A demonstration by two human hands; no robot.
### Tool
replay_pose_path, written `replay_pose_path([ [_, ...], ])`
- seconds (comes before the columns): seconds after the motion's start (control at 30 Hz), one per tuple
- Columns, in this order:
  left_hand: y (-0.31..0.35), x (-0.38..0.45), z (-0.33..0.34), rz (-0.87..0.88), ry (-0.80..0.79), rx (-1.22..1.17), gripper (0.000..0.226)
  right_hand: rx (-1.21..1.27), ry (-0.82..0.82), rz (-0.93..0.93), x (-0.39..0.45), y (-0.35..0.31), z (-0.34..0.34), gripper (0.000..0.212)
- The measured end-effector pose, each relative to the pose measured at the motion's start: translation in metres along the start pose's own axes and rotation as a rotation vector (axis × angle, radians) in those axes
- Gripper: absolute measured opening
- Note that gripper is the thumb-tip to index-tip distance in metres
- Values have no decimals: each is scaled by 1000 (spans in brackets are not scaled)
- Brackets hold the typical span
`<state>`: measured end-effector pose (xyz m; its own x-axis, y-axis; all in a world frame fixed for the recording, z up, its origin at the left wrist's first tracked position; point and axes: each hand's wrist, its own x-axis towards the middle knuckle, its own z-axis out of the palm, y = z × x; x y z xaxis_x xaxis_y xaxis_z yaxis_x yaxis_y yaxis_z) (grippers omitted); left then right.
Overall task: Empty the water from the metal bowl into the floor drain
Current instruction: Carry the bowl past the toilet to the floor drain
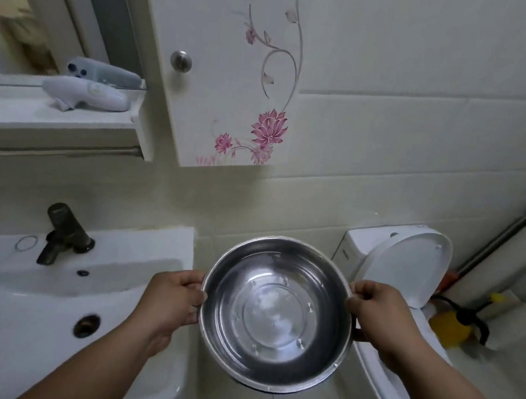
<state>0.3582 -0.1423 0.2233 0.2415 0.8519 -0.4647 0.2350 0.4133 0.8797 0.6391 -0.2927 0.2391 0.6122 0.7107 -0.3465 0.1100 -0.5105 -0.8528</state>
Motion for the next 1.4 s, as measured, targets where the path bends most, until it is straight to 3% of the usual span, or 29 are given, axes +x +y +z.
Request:
replay_pose_path([
  [0.23, -6, -9, 62, -3, 81, -23, 48, -28, -80, -29, 39, 4, -50, 41],
  [0.53, -5, 6, 94, 25, 61, -33, 43, -44, -59, 24, 62, 11, -69, 10],
  [1.0, -34, 45, 122, 31, 84, 1, 43, -70, -10, 68, 98, 48, -64, 16],
  [1.4, -94, 76, 173, -60, 298, -116, 43, -182, -127, -18, 172, 87, -64, 15],
])
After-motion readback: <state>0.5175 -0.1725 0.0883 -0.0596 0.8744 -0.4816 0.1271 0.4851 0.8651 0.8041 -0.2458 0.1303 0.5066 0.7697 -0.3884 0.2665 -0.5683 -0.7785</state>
